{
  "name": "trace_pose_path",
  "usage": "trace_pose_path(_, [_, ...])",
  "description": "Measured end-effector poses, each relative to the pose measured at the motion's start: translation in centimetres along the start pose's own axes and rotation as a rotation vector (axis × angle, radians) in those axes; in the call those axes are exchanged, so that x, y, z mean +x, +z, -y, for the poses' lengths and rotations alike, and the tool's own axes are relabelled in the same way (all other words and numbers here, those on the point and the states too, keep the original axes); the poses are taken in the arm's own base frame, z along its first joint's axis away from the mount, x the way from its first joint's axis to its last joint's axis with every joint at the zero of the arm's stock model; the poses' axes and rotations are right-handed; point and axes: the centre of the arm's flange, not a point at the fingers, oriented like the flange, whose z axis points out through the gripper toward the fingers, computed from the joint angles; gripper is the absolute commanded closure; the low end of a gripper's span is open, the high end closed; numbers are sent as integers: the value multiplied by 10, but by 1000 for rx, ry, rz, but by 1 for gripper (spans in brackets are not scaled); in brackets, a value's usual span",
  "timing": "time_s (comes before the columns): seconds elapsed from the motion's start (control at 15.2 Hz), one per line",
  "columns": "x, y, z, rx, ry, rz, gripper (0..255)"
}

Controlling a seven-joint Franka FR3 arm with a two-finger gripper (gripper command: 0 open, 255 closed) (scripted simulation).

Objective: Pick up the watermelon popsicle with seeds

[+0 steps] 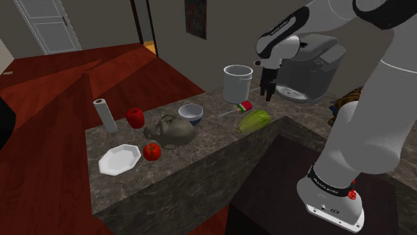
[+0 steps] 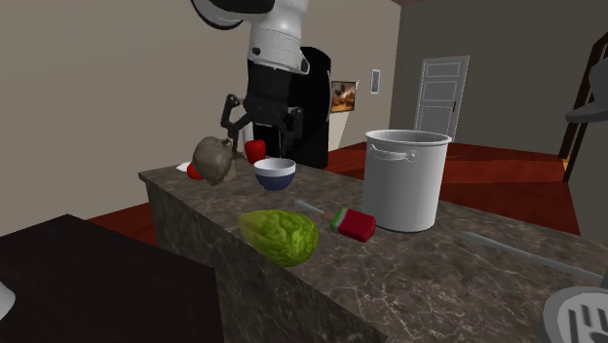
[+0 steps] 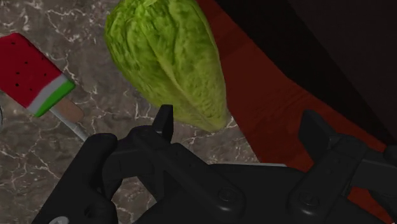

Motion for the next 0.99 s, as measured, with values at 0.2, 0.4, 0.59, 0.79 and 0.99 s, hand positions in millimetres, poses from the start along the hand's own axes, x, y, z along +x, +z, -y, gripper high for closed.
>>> trace_pose_path(0.2, [5,17,-35,3,-89,0,0])
trace_pose_path(0.4, [15,38,-73,6,-179,-1,0])
trace_pose_path(0.59, [24,57,-106,11,-268,-3,0])
trace_pose_path(0.79, [35,75,-141,17,-356,-6,0])
trace_pose_path(0.99, [52,92,-174,22,-445,-8,0])
